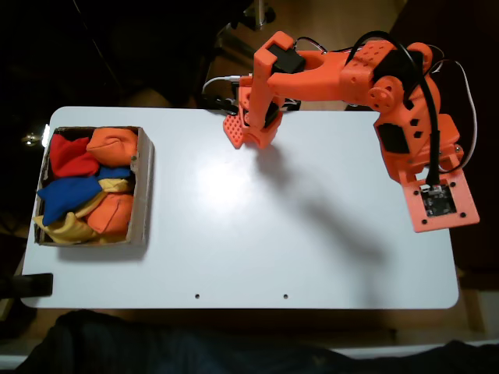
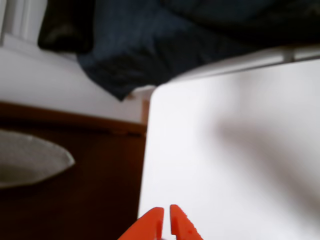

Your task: Grasp a bag and put it in the box.

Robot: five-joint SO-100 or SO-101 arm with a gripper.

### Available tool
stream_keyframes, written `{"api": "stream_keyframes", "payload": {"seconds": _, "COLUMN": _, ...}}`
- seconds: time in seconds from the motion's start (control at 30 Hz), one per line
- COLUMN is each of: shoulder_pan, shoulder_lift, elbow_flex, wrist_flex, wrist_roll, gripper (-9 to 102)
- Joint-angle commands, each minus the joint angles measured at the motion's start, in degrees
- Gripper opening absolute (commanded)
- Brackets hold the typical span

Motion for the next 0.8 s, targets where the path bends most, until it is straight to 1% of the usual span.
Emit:
{"api": "stream_keyframes", "payload": {"seconds": 0.0, "shoulder_pan": -1.76, "shoulder_lift": -0.09, "elbow_flex": -2.37, "wrist_flex": -1.41, "wrist_roll": -0.79, "gripper": 0}}
{"api": "stream_keyframes", "payload": {"seconds": 0.77, "shoulder_pan": -14.41, "shoulder_lift": -2.90, "elbow_flex": -2.37, "wrist_flex": -1.85, "wrist_roll": -3.52, "gripper": 0}}
